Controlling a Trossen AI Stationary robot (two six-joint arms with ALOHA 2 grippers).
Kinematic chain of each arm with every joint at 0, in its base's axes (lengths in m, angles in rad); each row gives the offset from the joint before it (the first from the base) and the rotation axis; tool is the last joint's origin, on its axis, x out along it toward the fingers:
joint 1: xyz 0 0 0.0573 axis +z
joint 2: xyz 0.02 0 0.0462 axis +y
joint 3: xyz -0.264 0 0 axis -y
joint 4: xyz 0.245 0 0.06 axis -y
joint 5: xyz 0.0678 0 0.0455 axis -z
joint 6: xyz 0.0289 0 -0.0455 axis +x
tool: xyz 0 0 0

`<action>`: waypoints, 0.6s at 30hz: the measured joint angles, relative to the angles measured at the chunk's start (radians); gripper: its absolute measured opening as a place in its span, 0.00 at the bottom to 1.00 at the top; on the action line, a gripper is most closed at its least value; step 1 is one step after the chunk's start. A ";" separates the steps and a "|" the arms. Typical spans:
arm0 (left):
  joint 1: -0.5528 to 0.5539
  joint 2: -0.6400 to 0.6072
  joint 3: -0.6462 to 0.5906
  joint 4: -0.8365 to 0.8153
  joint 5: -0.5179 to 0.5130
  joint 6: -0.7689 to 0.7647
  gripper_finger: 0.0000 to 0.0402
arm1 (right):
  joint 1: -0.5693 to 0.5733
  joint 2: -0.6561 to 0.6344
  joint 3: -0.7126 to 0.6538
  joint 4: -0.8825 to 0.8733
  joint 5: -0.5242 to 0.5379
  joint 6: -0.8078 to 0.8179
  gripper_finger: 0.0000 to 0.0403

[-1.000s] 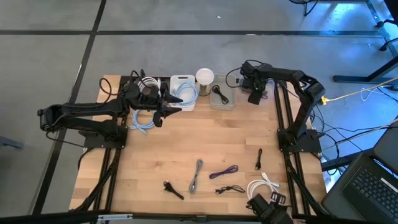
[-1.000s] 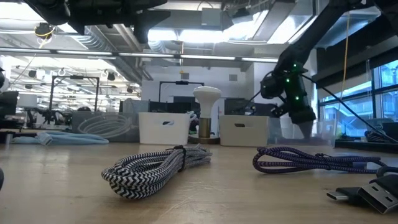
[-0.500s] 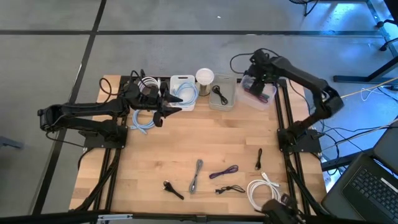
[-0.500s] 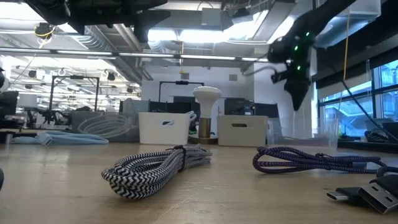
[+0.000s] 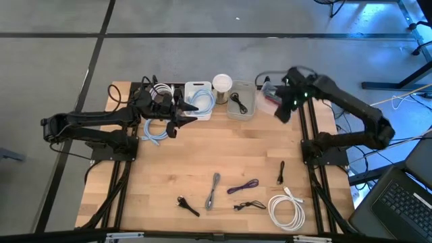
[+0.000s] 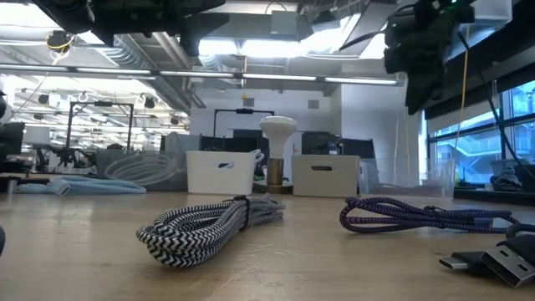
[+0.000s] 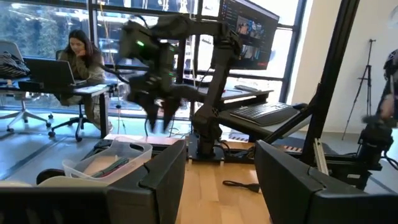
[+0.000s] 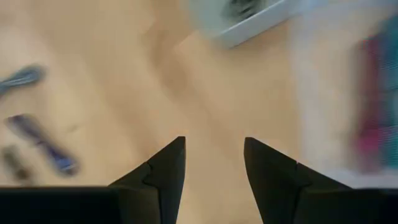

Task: Pick & Place USB Port
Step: Put the black charger cable into the gray bin

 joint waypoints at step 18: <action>0.000 0.000 0.000 -0.016 0.000 -0.013 0.45 | 0.888 -0.247 -0.440 0.310 0.164 1.358 0.41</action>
